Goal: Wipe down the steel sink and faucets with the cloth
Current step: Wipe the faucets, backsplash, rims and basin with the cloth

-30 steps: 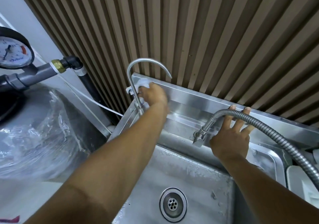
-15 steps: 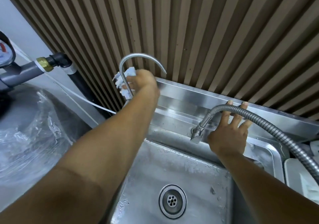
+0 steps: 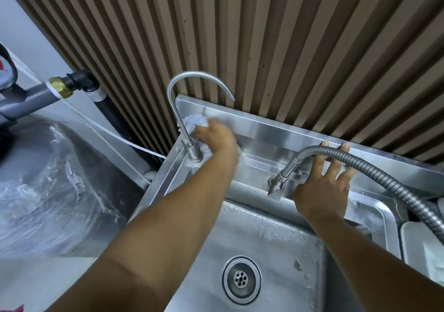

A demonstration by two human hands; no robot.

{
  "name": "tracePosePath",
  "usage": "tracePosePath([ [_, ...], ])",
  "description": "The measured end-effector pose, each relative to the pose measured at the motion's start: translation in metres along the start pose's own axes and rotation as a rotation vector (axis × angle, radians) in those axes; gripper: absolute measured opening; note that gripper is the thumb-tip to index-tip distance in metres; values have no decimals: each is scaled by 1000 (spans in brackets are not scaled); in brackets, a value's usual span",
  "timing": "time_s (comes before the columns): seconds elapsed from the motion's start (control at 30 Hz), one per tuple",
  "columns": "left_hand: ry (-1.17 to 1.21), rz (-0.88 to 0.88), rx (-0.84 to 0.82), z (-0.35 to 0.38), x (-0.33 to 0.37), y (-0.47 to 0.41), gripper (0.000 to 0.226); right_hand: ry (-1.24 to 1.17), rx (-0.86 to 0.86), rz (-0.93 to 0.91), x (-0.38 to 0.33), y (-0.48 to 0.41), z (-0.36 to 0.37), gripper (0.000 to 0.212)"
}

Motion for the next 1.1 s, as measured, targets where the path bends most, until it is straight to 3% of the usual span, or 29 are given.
tracePosePath([
  [0.07, 89, -14, 44, -4, 10, -16, 60, 6, 0, 1, 0, 0, 0, 103],
  [0.17, -234, 259, -50, -10, -11, 10, 61, 10, -12, 1, -1, 0, -1, 103],
  [0.37, -1153, 1211, -772, -49, -111, 51, 56, 55, -71, 9, 2, 19, 6, 93],
  [0.5, -1393, 1483, -1000, -59, -101, 42, 56, 5, -142, -63, 7, 46, 28, 88],
  [0.57, -1498, 1456, -962, -68, -85, 21, 59, -5, -212, -72, 10, 57, 38, 86],
  [0.7, -1678, 1205, -734, -69, -76, 24, 73, 22, -313, -42, 11, 66, 46, 94],
  [0.87, -1719, 1352, -847, -49, -102, 55, 85, 80, -361, -105, 3, 52, 31, 104],
  [1.0, -1780, 1047, -481, -62, -94, 38, 97, 93, -556, -83, 4, 43, 30, 114],
  [1.03, -1755, 1041, -465, -62, -100, 45, 99, 84, -606, -63, 3, 41, 31, 117],
  [1.1, -1754, 1182, -615, -59, -112, 64, 101, 73, -706, -20, 1, 37, 28, 122],
])
Point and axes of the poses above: each hand's wrist, its own y-axis away from the middle knuckle, its own z-axis out of the palm, x = y × z, the point moved 3 cm from there along -y, towards the middle knuckle, and after that the axes turned 2 degrees about -z, right-handed, at the moved point
